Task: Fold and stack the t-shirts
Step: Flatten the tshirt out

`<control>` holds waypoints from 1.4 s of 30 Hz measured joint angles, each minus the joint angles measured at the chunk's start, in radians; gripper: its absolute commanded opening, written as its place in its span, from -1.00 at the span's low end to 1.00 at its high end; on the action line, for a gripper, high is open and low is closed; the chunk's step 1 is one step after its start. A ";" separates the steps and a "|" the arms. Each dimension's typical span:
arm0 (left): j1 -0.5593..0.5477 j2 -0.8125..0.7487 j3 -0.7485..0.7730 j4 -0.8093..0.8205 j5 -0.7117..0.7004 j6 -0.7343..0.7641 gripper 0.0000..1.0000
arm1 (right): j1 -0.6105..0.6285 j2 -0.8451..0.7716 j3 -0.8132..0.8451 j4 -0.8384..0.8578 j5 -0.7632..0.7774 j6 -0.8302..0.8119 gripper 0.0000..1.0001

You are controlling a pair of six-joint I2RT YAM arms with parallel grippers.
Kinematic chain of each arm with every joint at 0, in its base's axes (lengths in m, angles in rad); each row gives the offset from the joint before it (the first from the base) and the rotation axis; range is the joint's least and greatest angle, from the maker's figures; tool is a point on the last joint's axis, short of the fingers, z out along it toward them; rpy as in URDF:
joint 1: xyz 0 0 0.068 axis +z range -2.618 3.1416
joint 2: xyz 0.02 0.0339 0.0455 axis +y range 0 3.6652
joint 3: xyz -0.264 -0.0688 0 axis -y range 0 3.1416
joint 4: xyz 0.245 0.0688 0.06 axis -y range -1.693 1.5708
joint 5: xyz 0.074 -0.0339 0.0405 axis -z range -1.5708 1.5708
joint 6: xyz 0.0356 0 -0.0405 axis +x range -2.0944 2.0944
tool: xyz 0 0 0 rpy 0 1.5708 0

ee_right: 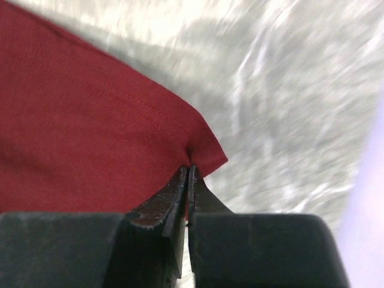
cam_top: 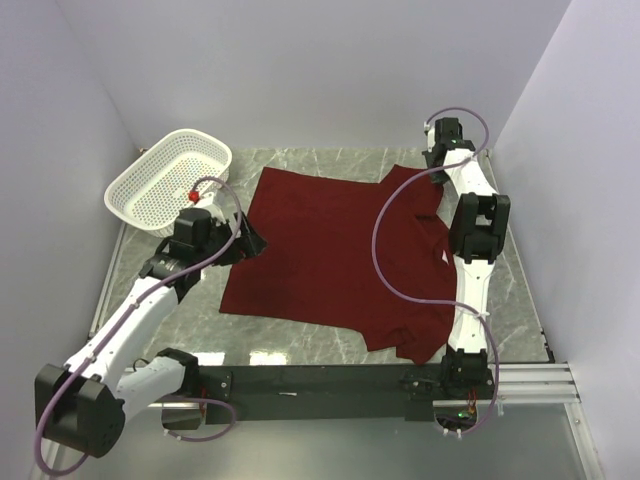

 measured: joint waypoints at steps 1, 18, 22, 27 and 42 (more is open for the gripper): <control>0.000 0.016 0.000 0.001 0.008 0.000 0.82 | 0.000 0.000 0.007 0.014 0.007 -0.022 -0.73; 0.004 0.327 0.237 0.073 0.044 0.041 0.79 | -0.065 -0.003 0.055 0.051 -0.131 -0.002 0.28; 0.010 0.430 0.325 0.120 0.063 0.055 0.77 | -0.143 0.010 0.179 0.012 -0.241 0.138 0.25; 0.012 0.470 0.344 0.152 0.095 0.054 0.77 | -0.199 0.031 0.208 0.001 -0.275 0.275 0.17; 0.012 0.439 0.325 0.173 0.146 0.043 0.76 | -0.192 0.182 0.265 -0.157 -0.398 0.390 0.13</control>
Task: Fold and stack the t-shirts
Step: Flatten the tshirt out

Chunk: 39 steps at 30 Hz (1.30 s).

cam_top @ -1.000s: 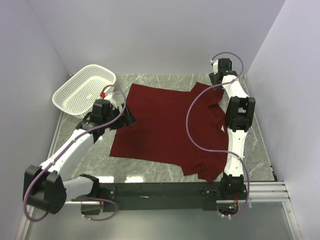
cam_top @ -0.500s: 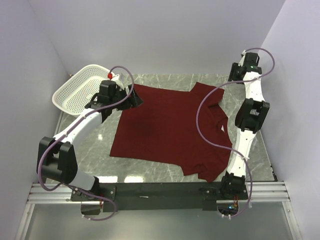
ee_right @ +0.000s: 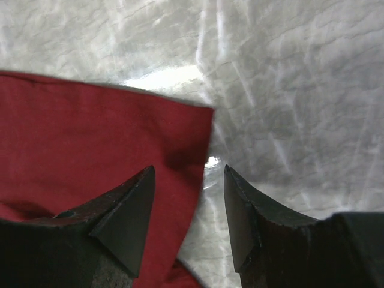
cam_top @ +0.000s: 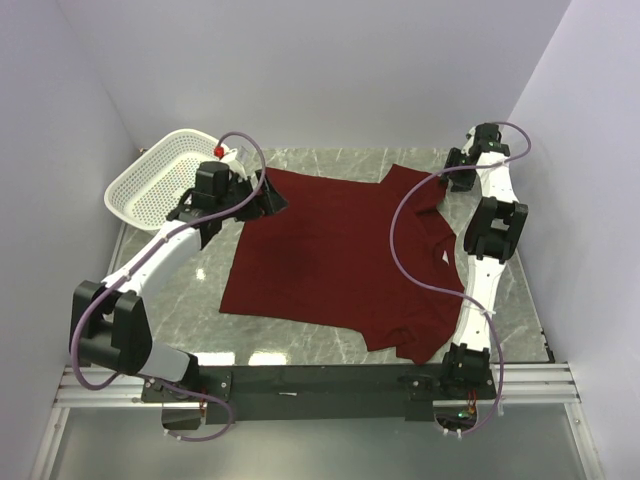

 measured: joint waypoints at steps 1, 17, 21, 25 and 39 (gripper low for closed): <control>0.000 -0.005 -0.002 -0.001 0.000 -0.002 0.76 | 0.000 0.000 0.000 -0.002 -0.008 0.006 0.13; 0.000 -0.088 -0.006 -0.044 0.001 -0.011 0.76 | 0.036 0.002 0.000 -0.094 -0.044 0.027 -0.70; 0.000 -0.120 -0.006 -0.047 0.002 -0.012 0.76 | 0.043 -0.010 -0.035 -0.087 -0.049 0.021 -1.00; 0.000 -0.145 -0.012 -0.048 0.003 -0.016 0.76 | 0.043 -0.095 -0.185 -0.029 -0.028 0.001 -1.00; 0.000 -0.221 -0.092 -0.047 0.021 -0.046 0.76 | 0.008 -0.342 -0.598 0.044 0.029 -0.121 -0.17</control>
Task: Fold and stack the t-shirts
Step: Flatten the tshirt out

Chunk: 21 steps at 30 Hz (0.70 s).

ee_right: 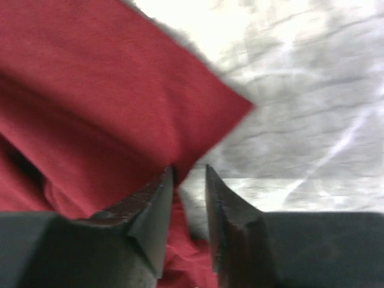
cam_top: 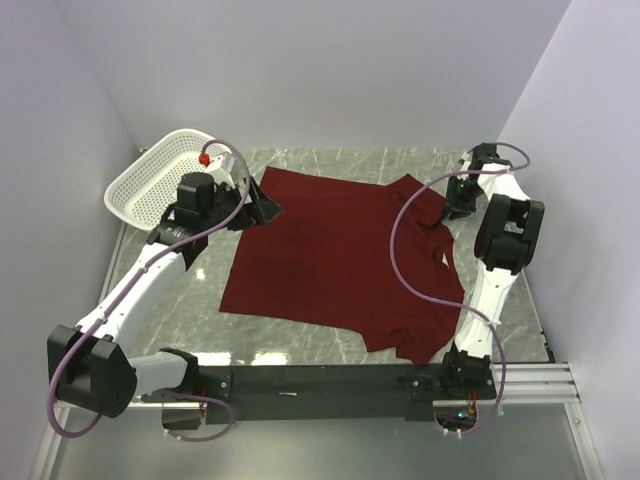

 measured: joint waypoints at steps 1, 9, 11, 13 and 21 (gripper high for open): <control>0.000 -0.003 0.000 -0.001 0.000 0.000 0.76 | -0.008 0.000 0.002 0.003 0.000 -0.003 -0.14; 0.000 -0.006 0.000 0.000 0.000 0.000 0.76 | -0.068 0.029 0.134 -0.006 0.011 -0.005 -0.12; 0.000 -0.006 0.000 0.000 0.000 0.000 0.76 | -0.074 0.050 0.190 -0.009 0.004 0.002 -0.12; 0.000 -0.006 0.000 0.000 0.000 -0.003 0.77 | -0.075 0.074 0.231 -0.010 -0.008 0.019 -0.12; 0.000 -0.006 0.000 0.000 0.000 -0.006 0.76 | -0.069 0.149 0.257 -0.030 -0.051 0.065 -0.12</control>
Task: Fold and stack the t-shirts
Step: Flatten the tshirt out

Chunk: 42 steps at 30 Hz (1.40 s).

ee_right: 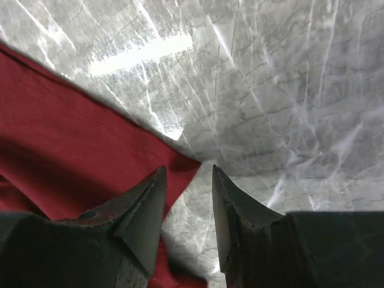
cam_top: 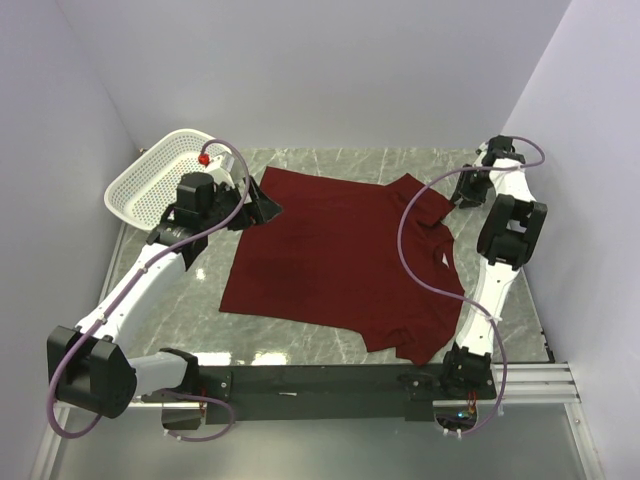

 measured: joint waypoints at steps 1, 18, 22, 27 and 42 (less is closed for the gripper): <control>0.000 0.000 0.000 0.000 0.000 0.000 0.76 | 0.000 0.000 0.002 -0.003 0.000 0.002 -0.12; 0.000 -0.011 0.000 -0.001 0.005 -0.005 0.77 | 0.029 0.081 0.156 -0.133 0.025 0.000 -0.21; 0.000 -0.012 0.000 -0.001 0.005 -0.005 0.77 | 0.036 0.081 0.156 -0.143 0.024 -0.003 -0.34; 0.000 -0.012 0.000 -0.001 0.005 -0.005 0.77 | 0.039 0.081 0.156 -0.152 0.025 -0.007 -0.63; 0.003 0.118 0.067 0.014 0.002 0.046 0.77 | 0.039 0.060 0.109 -0.036 0.032 -0.014 -1.00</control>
